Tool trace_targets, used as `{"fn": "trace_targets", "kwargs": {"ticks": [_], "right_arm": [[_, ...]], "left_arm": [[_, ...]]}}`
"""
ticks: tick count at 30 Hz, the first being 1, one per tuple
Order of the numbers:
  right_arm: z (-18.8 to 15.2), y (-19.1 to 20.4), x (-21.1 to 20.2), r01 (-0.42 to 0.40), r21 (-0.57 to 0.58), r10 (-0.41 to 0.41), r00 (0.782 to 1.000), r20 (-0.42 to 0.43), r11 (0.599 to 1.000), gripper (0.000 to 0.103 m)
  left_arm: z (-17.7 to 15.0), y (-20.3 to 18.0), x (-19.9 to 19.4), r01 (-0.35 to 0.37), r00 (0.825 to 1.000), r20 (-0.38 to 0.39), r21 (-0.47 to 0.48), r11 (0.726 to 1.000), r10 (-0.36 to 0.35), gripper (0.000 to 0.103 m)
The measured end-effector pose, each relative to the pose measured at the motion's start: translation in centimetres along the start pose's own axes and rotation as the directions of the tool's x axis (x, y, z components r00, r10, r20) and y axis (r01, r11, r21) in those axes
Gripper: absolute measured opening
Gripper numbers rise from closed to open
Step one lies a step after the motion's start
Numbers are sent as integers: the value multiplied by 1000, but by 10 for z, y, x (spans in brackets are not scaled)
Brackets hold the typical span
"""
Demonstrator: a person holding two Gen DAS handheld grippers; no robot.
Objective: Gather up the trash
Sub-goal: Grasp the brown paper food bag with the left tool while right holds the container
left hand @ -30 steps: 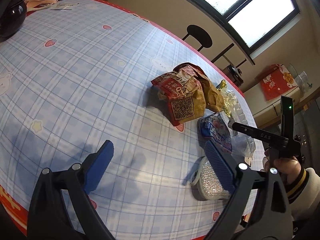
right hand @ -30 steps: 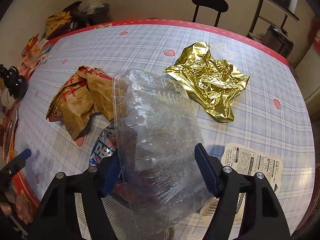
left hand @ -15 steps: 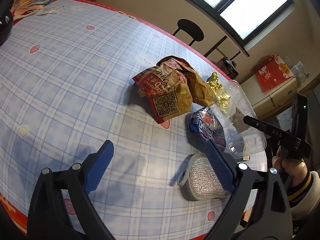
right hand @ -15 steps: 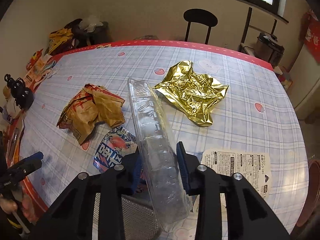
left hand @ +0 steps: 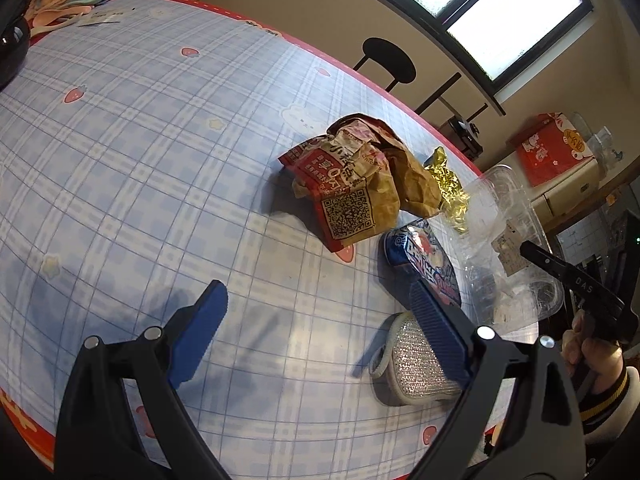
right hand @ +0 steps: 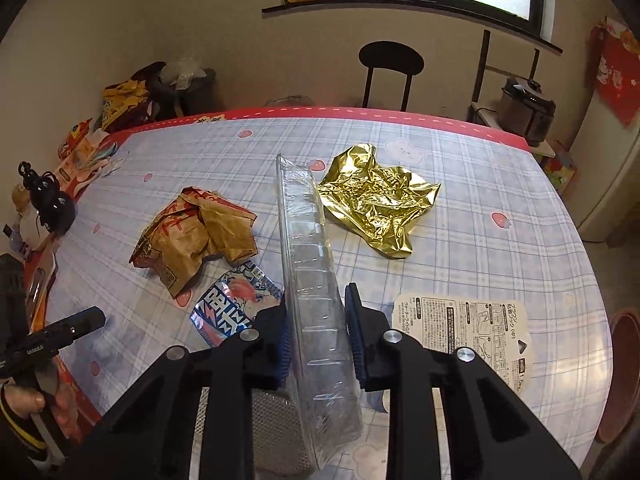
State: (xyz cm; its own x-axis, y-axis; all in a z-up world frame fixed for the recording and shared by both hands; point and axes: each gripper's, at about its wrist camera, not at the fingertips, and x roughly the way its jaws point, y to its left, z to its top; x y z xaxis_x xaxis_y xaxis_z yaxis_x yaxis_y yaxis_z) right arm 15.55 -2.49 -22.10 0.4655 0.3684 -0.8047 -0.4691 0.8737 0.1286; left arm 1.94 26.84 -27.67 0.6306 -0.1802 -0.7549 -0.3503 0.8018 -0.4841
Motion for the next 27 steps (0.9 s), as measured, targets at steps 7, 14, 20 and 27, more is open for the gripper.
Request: {"fn": "trace_targets", "kwargs": {"ticks": [7, 14, 20, 27], "right_arm": [[-5, -9, -15, 0, 37, -1, 1000, 29, 999, 13], [-14, -25, -25, 18, 79, -22, 999, 44, 997, 12], [-20, -39, -36, 67, 117, -75, 995, 60, 991, 12], [-28, -63, -50, 125, 170, -138, 988, 68, 977, 12]], "left_arm": [[35, -14, 13, -38, 998, 53, 82, 996, 34, 96], [77, -41, 48, -67, 997, 42, 227, 972, 59, 96], [98, -58, 81, -96, 995, 18, 319, 943, 95, 96], [89, -65, 113, -106, 991, -36, 371, 923, 128, 96]]}}
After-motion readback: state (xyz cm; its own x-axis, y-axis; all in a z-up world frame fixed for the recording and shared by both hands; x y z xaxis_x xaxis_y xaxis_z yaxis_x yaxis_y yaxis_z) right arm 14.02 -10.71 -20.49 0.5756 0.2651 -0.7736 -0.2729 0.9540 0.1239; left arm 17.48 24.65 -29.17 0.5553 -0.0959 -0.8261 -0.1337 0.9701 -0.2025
